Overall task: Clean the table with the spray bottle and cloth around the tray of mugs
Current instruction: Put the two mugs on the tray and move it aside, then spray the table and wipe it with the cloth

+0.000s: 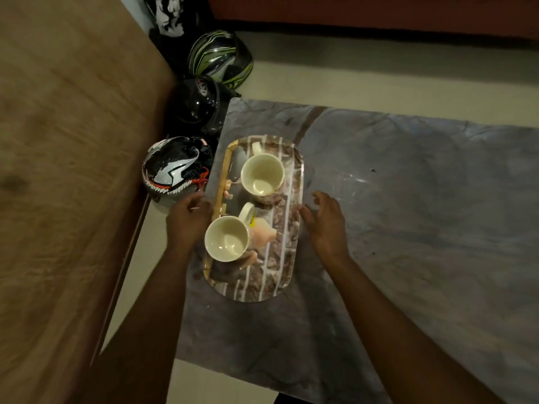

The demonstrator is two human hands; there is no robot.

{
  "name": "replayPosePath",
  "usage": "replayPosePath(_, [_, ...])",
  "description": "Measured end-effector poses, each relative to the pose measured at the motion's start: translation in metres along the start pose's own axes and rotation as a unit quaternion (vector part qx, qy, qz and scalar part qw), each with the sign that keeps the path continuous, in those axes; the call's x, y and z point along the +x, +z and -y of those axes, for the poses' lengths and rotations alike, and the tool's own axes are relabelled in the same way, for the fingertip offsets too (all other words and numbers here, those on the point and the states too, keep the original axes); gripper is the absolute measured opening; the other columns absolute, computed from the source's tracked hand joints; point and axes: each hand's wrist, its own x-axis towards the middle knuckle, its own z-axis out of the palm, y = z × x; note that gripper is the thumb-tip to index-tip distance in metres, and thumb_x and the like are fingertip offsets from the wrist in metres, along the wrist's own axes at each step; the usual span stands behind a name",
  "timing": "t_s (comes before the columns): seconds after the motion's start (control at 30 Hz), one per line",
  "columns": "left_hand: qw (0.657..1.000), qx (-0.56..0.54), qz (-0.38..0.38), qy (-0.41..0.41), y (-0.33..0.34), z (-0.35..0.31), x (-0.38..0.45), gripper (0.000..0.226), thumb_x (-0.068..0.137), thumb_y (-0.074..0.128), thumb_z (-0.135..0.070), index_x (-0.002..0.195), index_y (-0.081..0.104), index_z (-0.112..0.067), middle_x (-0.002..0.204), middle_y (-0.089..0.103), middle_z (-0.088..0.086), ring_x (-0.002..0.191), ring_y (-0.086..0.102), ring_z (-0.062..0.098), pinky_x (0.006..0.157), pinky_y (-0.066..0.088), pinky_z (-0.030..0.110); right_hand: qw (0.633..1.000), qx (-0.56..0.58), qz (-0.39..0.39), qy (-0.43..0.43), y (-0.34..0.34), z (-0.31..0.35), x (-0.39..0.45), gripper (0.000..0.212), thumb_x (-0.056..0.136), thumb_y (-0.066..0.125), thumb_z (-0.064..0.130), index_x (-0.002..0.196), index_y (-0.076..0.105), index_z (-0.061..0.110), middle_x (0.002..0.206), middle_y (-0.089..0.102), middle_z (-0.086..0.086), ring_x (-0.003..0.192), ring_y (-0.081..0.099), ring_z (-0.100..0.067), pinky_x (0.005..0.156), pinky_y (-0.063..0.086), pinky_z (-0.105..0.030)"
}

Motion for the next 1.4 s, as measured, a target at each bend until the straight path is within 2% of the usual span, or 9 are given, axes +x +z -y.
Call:
replayPosePath(0.1, [0.997,-0.062,-0.046,0.029,-0.015,-0.043,-0.011,0.015,0.091,0.061,-0.021,0.101,0.069,-0.029,0.102,0.07,-0.002,0.101,0.066,0.021,0.093,0.052,0.04,1.0,0.014,0.004,-0.022,-0.04,0.004,-0.007,0.045,0.092,0.057,0.03,0.132,0.048,0.01,0.13,0.052,-0.01,0.112,0.053,-0.02,0.088,0.037,-0.023])
replayPosePath(0.2, [0.987,-0.054,-0.073,0.13,-0.004,-0.104,-0.046,0.017,0.092,0.059,-0.02,0.106,0.069,-0.019,0.102,0.069,0.001,0.095,0.064,0.016,0.088,0.053,0.034,0.999,0.028,-0.017,-0.039,-0.09,-0.005,-0.022,0.043,0.092,0.058,0.031,0.131,0.05,0.013,0.126,0.055,-0.006,0.107,0.054,-0.015,0.088,0.04,-0.022])
replayPosePath(0.27, [0.98,-0.043,-0.036,0.188,0.026,-0.141,-0.078,0.018,0.092,0.061,-0.017,0.109,0.067,-0.014,0.101,0.068,0.0,0.092,0.062,0.012,0.084,0.051,0.029,0.998,0.039,-0.033,-0.039,-0.118,-0.016,-0.032,0.041,0.092,0.058,0.031,0.129,0.052,0.014,0.124,0.056,-0.005,0.105,0.055,-0.014,0.087,0.04,-0.021])
replayPosePath(0.4, [0.954,0.014,0.104,0.282,0.137,-0.206,-0.165,0.027,0.088,0.067,-0.02,0.114,0.064,-0.024,0.11,0.063,-0.008,0.098,0.059,0.009,0.086,0.047,0.023,0.993,0.061,-0.096,-0.014,-0.203,-0.066,-0.06,0.037,0.092,0.059,0.029,0.126,0.055,0.016,0.12,0.057,-0.004,0.105,0.056,-0.015,0.089,0.043,-0.027])
replayPosePath(0.63, [0.896,0.05,0.214,0.386,0.287,-0.289,-0.324,0.041,0.088,0.068,-0.029,0.127,0.056,-0.024,0.123,0.057,-0.006,0.104,0.054,0.007,0.089,0.043,0.021,0.969,0.078,-0.229,0.046,-0.375,-0.184,-0.125,0.033,0.09,0.062,0.026,0.121,0.058,0.016,0.114,0.059,-0.002,0.097,0.056,-0.01,0.086,0.043,-0.022])
replayPosePath(0.97, [0.812,0.042,0.369,0.45,0.451,-0.407,-0.563,0.041,0.088,0.067,-0.031,0.127,0.054,-0.026,0.124,0.057,-0.007,0.106,0.055,0.01,0.084,0.041,0.019,0.932,0.054,-0.337,0.124,-0.598,-0.298,-0.233,0.035,0.093,0.056,0.033,0.123,0.057,0.016,0.121,0.058,-0.003,0.107,0.054,-0.014,0.09,0.041,-0.024])
replayPosePath(1.13, [0.761,0.029,0.422,0.492,0.513,-0.456,-0.662,0.037,0.086,0.069,-0.026,0.122,0.058,-0.022,0.119,0.062,-0.003,0.105,0.059,0.014,0.091,0.048,0.027,0.885,0.083,-0.433,0.15,-0.68,-0.341,-0.284,0.031,0.092,0.058,0.03,0.119,0.059,0.013,0.117,0.06,-0.004,0.104,0.057,-0.018,0.092,0.045,-0.031])
replayPosePath(1.27, [0.725,0.036,0.453,0.518,0.559,-0.484,-0.735,0.039,0.084,0.071,-0.026,0.121,0.059,-0.018,0.113,0.064,0.002,0.098,0.062,0.018,0.087,0.053,0.031,0.838,0.102,-0.513,0.156,-0.742,-0.373,-0.316,0.028,0.091,0.061,0.024,0.115,0.061,0.01,0.11,0.065,-0.006,0.096,0.059,-0.015,0.08,0.04,-0.018])
replayPosePath(1.4, [0.722,0.064,0.486,0.489,0.626,-0.498,-0.792,0.043,0.086,0.069,-0.025,0.126,0.055,-0.02,0.113,0.061,-0.003,0.097,0.061,0.013,0.07,0.045,0.006,0.81,0.125,-0.546,0.176,-0.792,-0.435,-0.319,0.024,0.089,0.062,0.02,0.111,0.062,0.011,0.109,0.066,-0.005,0.091,0.058,-0.012,0.075,0.038,-0.015])
